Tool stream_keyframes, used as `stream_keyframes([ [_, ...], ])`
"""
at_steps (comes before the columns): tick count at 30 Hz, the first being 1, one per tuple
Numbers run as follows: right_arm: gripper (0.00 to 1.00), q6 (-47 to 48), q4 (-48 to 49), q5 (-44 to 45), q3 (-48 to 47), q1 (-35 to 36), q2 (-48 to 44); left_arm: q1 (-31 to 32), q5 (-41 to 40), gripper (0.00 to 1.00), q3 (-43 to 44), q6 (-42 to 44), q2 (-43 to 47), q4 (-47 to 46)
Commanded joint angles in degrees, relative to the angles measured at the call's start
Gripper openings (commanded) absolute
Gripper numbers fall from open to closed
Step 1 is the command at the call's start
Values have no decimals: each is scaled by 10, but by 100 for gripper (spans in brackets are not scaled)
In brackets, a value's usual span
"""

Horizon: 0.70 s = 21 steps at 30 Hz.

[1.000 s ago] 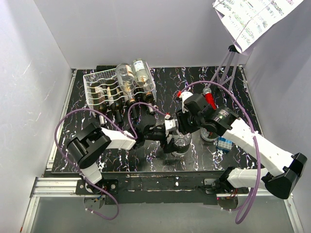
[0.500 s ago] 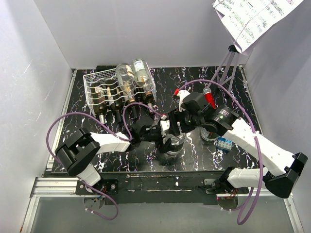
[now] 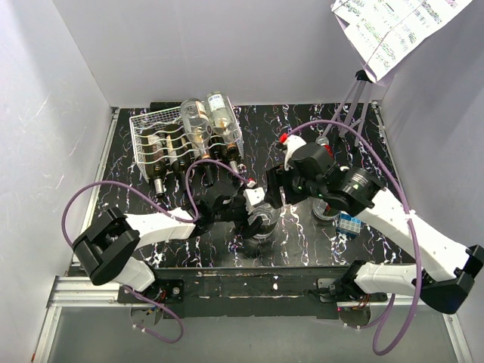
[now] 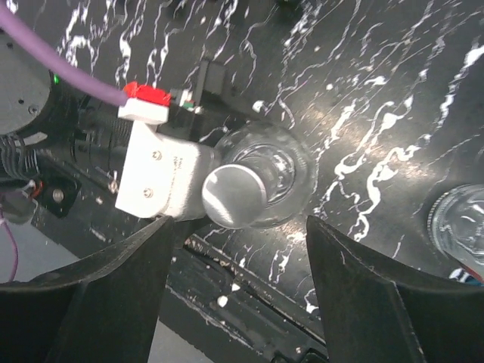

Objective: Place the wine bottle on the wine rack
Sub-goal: Adjust the wine bottle at the center of the board.

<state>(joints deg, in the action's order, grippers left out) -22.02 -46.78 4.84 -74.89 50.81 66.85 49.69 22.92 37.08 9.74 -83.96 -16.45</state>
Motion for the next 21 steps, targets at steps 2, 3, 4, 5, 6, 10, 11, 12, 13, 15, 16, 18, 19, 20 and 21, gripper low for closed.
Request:
stream_keyframes([
  [2, 79, -23, 22, 89, -45, -4, -47, 4, -11, 0, 1, 27, 60, -8],
  [3, 79, -34, 21, 96, -47, -4, -51, 4, -12, 0, 0, 27, 64, -5],
  [4, 78, -46, 20, 103, -50, -6, -52, 5, -15, 0, 1, 27, 66, -3],
  [5, 78, -58, 10, 103, -56, -11, -52, 4, -17, 0, 1, 27, 71, 0],
  [6, 77, -73, -2, 101, -66, -18, -45, 4, -21, 0, 0, 28, 75, 3],
  [10, 75, -98, -59, 69, -126, -24, 1, 4, -33, 0, 2, 41, 84, 17],
  [11, 75, -99, -73, 50, -139, -24, 14, 4, -35, 0, 4, 44, 84, 23],
  [12, 75, -100, -95, 37, -156, -23, 27, 4, -38, 0, 8, 46, 85, 27],
  [13, 75, -101, -118, 26, -172, -24, 41, 4, -38, 0, 11, 50, 84, 33],
  [15, 74, -94, -151, -8, -191, -24, 61, 4, -44, 0, 13, 52, 86, 38],
  [16, 73, -92, -160, -23, -190, -24, 64, 4, -45, 0, 14, 54, 86, 41],
  [18, 69, -87, -168, -43, -184, -24, 65, 4, -48, 0, 13, 56, 92, 43],
  [19, 68, -84, -168, -50, -179, -24, 63, 4, -49, 0, 13, 57, 95, 45],
  [20, 68, -81, -166, -68, -175, -24, 61, 4, -51, 0, 13, 59, 98, 48],
  [21, 67, -80, -168, -73, -172, -24, 64, 4, -52, 0, 13, 59, 101, 51],
])
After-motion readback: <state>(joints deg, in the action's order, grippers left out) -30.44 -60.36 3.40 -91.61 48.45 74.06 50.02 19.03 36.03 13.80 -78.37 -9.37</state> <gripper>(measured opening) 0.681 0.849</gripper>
